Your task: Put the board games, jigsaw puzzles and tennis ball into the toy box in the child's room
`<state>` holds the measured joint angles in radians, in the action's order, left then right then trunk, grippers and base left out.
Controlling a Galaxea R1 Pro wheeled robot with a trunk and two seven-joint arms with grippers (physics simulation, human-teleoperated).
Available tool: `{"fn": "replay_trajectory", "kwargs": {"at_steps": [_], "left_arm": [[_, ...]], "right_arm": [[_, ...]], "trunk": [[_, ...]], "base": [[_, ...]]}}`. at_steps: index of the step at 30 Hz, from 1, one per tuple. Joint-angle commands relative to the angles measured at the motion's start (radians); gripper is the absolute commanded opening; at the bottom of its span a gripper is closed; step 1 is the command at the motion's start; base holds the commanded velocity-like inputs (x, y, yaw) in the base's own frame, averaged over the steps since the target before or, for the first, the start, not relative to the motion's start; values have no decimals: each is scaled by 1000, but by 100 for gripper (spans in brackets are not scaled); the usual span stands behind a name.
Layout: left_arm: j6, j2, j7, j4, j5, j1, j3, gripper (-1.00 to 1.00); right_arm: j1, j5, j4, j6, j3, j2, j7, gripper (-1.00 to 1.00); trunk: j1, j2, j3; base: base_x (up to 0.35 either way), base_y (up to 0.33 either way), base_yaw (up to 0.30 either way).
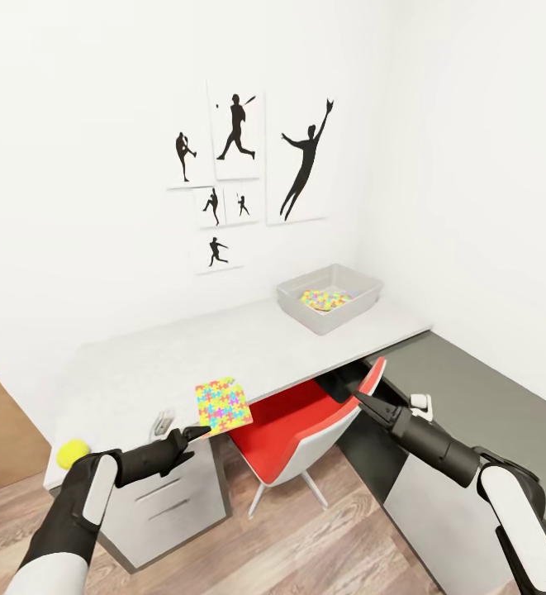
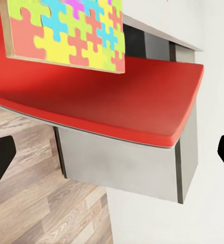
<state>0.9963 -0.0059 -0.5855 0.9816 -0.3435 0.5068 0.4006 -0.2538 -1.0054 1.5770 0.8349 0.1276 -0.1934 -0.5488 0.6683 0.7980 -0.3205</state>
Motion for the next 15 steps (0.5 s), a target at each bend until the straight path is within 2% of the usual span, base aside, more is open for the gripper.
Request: {"fn": "replay_trajectory", "kwargs": {"at_steps": [1,8,15], "left_arm": [[5,1,-6,0,4,1,3,100],[5,5,-7,0,3,1,3,100],[5,6,-7,0,3,1,3,100]], "right_arm": [[-1,-1,0,6,1,0,-2,100],[-1,-1,0,5,1,0,-2,100],[-1,-1,0,6,1,0,-2,100]], "trunk": [[0,1,-1],[0,1,-1],[27,50,-23]], "base": [[0,0,0],[0,0,0],[0,0,0]]}}
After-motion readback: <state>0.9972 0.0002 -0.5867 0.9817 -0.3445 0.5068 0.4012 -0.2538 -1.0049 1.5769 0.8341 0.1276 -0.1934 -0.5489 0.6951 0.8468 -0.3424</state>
